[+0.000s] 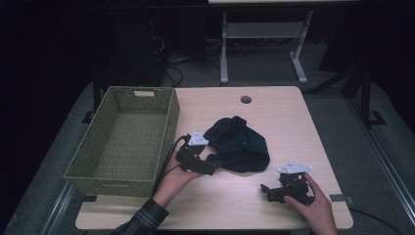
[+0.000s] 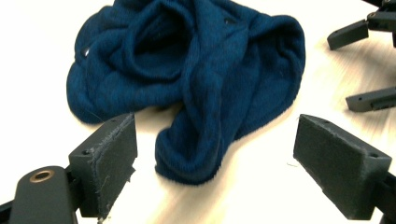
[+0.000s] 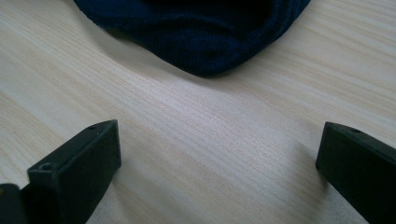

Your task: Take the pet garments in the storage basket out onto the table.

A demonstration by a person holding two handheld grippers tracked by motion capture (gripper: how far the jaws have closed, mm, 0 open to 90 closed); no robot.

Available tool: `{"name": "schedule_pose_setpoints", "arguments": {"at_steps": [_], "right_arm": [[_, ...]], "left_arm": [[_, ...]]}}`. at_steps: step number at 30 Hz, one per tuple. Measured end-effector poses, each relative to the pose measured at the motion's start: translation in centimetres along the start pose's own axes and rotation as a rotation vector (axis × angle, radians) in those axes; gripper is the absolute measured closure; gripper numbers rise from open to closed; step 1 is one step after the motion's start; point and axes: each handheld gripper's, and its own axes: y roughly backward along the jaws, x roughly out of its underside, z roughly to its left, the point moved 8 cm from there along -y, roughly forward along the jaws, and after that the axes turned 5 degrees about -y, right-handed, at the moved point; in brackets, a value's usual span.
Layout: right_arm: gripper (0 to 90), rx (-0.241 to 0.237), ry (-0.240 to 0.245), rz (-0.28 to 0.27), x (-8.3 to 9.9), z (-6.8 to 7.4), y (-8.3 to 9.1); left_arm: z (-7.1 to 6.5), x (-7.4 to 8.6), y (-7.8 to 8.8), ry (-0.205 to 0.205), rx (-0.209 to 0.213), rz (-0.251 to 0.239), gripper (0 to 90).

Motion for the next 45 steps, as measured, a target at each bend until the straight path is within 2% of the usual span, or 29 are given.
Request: {"name": "schedule_pose_setpoints", "arguments": {"at_steps": [14,23,29,36,39,41,45], "right_arm": [[0.0,-0.001,-0.004,0.001,0.0,0.0,0.0],[0.0,-0.001,-0.004,0.001,0.0,0.0,0.0],[0.0,-0.001,-0.004,0.001,0.0,0.0,0.0],[0.0,-0.001,-0.004,0.001,0.0,0.0,0.0],[0.0,-0.001,-0.004,0.001,0.0,0.0,0.0],[0.0,-0.001,-0.004,0.001,0.0,0.0,0.0],[0.0,-0.001,-0.004,0.002,0.0,0.0,0.0]], "left_arm": [[-1.0,3.0,0.2,0.019,-0.007,0.029,12.9],[-2.0,4.9,-0.7,0.002,-0.002,0.078,12.9],[-2.0,6.0,-1.0,0.006,-0.016,0.093,12.9],[-1.9,7.2,-1.7,-0.003,-0.034,0.133,12.9],[-1.8,7.3,-1.8,-0.008,-0.048,0.126,12.7],[-1.6,7.4,-1.8,-0.029,-0.068,0.115,12.7],[-1.6,7.7,-1.8,-0.036,-0.07,0.057,12.6]]}}
